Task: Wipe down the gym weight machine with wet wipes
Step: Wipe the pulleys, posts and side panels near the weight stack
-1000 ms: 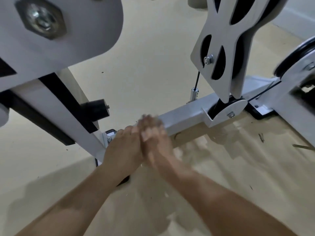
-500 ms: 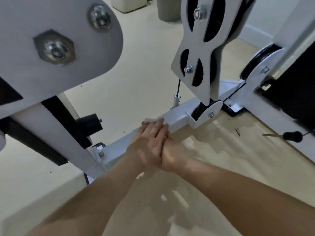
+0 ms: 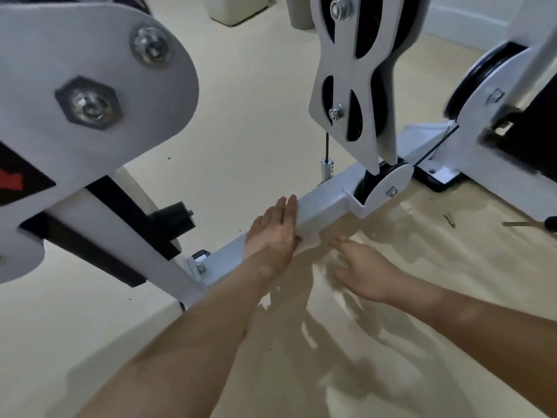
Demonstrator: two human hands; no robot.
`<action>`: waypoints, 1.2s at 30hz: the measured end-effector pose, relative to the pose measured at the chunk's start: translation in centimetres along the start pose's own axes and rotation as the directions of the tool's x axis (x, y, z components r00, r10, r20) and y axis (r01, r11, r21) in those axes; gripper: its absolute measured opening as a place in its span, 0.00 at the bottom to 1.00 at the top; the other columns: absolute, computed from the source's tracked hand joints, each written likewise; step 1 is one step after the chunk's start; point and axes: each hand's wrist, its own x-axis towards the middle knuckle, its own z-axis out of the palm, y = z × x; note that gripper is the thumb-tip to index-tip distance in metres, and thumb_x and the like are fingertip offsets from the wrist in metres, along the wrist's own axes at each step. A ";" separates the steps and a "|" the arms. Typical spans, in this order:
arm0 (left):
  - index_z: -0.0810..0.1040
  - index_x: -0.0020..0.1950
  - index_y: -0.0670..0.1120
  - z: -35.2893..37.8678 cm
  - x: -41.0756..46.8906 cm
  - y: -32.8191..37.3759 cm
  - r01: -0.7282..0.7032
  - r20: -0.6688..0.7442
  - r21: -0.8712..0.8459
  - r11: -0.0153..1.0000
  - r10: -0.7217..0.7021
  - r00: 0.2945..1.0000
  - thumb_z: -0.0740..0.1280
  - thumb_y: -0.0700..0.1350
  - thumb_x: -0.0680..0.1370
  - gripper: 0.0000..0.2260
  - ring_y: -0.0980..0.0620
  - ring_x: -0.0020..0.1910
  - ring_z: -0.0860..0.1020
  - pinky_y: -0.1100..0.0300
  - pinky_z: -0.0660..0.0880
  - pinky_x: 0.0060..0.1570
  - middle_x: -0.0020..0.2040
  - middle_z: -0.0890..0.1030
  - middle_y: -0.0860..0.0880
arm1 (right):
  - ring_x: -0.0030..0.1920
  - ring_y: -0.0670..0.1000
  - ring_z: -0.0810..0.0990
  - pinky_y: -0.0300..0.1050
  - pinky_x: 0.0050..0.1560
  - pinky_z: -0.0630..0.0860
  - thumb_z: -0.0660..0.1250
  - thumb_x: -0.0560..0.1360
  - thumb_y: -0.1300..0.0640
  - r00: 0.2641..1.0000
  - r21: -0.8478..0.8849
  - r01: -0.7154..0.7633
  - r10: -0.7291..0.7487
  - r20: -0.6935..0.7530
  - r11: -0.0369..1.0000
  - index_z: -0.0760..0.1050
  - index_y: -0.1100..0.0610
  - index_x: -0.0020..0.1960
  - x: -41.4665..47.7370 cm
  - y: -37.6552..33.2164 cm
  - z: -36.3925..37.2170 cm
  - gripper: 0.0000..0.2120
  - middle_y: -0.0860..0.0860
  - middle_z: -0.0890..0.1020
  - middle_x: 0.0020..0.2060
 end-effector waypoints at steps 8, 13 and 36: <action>0.67 0.65 0.43 -0.8 -4.8 -4.2 0.345 0.124 0.133 0.929 -0.361 0.924 0.70 0.51 0.71 0.26 0.43 0.49 0.75 0.56 0.64 0.37 0.52 0.75 0.45 | 0.66 0.51 0.75 0.46 0.68 0.69 0.61 0.77 0.63 0.978 0.513 -0.209 0.181 0.105 0.832 0.75 0.56 0.68 2.5 -1.3 -0.3 0.19 0.50 0.78 0.65; 0.64 0.63 0.44 -1.2 -4.2 -3.6 0.397 0.176 0.182 0.899 -0.427 0.887 0.70 0.49 0.72 0.24 0.44 0.52 0.75 0.55 0.66 0.38 0.53 0.74 0.45 | 0.57 0.51 0.80 0.54 0.63 0.75 0.66 0.76 0.60 0.966 0.684 -0.257 0.206 0.157 0.683 0.81 0.49 0.51 3.0 -1.2 1.2 0.08 0.47 0.82 0.54; 0.69 0.55 0.48 -0.2 4.3 3.1 0.249 -0.044 -0.027 0.968 -0.250 0.967 0.72 0.61 0.67 0.25 0.46 0.46 0.77 0.55 0.68 0.39 0.49 0.77 0.50 | 0.33 0.47 0.77 0.44 0.35 0.70 0.64 0.75 0.68 0.894 0.848 -0.356 0.408 0.186 0.393 0.80 0.58 0.46 -0.3 3.2 -1.7 0.08 0.54 0.83 0.37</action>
